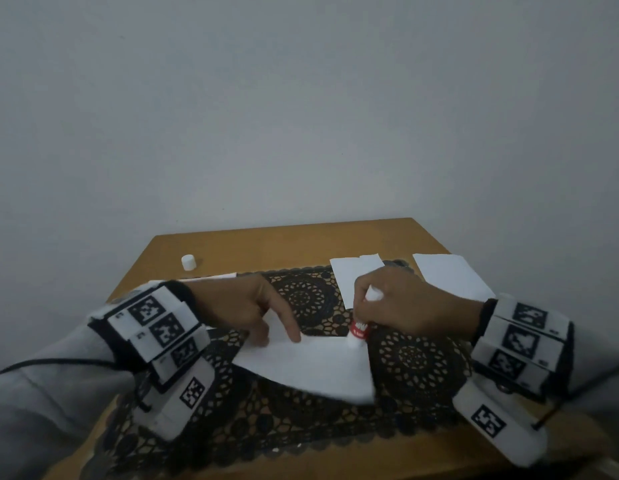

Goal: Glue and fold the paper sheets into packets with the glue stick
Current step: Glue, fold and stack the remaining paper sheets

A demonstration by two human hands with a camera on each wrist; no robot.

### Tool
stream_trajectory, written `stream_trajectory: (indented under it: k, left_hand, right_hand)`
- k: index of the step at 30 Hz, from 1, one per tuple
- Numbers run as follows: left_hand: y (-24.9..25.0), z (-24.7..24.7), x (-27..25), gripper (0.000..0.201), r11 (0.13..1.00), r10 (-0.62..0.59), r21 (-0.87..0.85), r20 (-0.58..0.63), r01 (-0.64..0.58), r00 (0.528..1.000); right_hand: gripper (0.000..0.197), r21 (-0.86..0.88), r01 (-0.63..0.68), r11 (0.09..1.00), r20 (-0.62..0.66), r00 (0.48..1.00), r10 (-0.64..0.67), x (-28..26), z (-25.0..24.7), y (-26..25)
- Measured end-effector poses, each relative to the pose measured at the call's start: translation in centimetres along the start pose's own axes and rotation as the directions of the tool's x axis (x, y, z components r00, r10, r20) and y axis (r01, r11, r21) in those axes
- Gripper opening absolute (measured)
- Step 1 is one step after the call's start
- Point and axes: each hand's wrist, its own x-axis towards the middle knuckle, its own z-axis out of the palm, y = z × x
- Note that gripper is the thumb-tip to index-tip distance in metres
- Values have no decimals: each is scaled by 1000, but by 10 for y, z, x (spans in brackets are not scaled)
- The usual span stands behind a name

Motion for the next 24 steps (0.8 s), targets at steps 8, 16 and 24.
stream_trajectory:
  k: [8,16,24]
  left_hand:
    - [-10,31,13,39,963,-71,233,-275,138,959]
    - [-13,44,12,33,945,-134,252,-284,209,949]
    - [-11,52,13,29,900,-114,365,-332,239,936]
  right_hand:
    - [11,-35,-132,991,-203,971,122,5,10,11]
    - [15,-77,-107,991,-186,978,91,11,13,4]
    - [18,-58,-86,995,-103,991,79,17,19,-5]
